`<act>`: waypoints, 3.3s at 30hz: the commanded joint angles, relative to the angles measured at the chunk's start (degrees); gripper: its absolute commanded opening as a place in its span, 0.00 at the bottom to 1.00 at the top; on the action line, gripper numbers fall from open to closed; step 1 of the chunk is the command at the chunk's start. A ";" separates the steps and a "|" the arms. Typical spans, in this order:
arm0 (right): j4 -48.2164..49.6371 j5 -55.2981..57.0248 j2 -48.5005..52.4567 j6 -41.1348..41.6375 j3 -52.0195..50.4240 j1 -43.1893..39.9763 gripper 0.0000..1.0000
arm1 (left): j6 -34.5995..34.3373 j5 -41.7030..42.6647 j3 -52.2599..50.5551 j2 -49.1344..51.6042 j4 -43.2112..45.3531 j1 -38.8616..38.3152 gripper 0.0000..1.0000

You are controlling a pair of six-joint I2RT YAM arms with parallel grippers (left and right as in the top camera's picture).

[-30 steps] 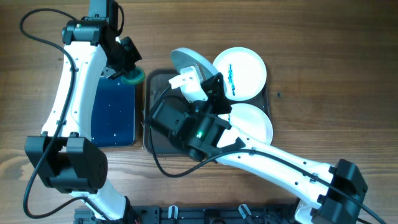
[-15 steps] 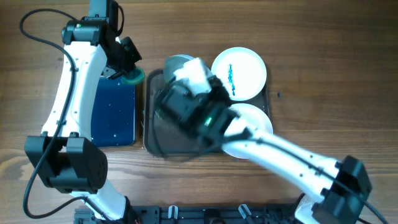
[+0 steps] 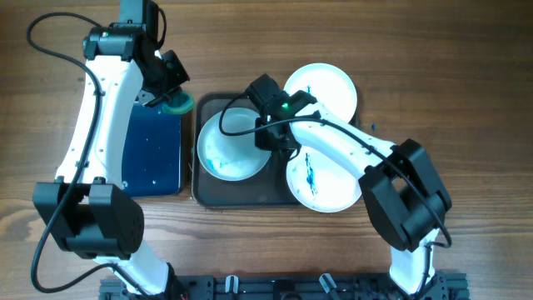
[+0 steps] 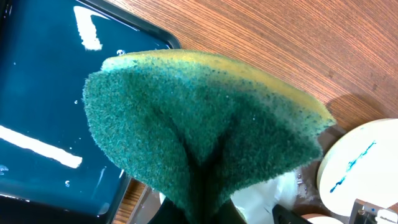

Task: Clean dirty plates on tray and stack at the side
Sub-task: 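Scrub the left plate again with the sponge, right gripper holding the rim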

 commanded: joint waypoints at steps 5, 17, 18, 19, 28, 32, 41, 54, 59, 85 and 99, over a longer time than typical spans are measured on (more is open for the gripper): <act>1.95 -16.26 0.42 -23.58 1.14 -8.26 0.47 | 0.76 0.87 1.01 -0.74 -0.61 0.17 0.04; 10.12 -18.01 3.85 -35.82 3.13 -8.24 0.33 | 0.72 0.90 1.01 -0.74 -0.20 0.17 0.04; 9.77 -17.99 4.81 -36.13 4.04 -8.24 0.33 | 0.72 0.90 1.01 -0.74 -0.17 0.15 0.04; 9.27 -17.86 5.81 -36.17 5.03 -8.22 0.33 | 0.72 0.90 1.01 -0.74 -0.17 0.17 0.04; 6.03 -17.31 11.28 -34.99 9.64 -7.37 0.14 | 0.72 0.90 1.01 -0.74 0.00 0.17 0.04; 4.04 -12.74 11.45 -25.99 9.64 -5.20 0.04 | 0.70 0.92 1.01 -0.74 0.02 0.17 0.04; -6.73 5.46 7.80 4.72 10.23 -5.20 0.04 | 0.70 1.51 0.61 -0.61 -0.28 -0.94 0.04; -4.46 1.36 7.89 -0.50 9.14 -5.31 0.04 | -2.21 1.97 -22.12 -0.61 20.85 -9.64 0.04; -4.00 1.05 7.89 -2.12 9.14 -5.31 0.04 | -1.88 1.92 -32.46 -0.61 33.83 -14.14 0.04; -2.36 -0.52 7.89 -4.04 8.28 -5.31 0.04 | -2.10 -12.09 -41.64 6.51 63.14 -15.28 0.04; 12.46 -22.08 7.89 -6.58 0.04 -8.90 0.04 | -2.14 22.45 -41.66 3.02 45.05 -16.09 0.04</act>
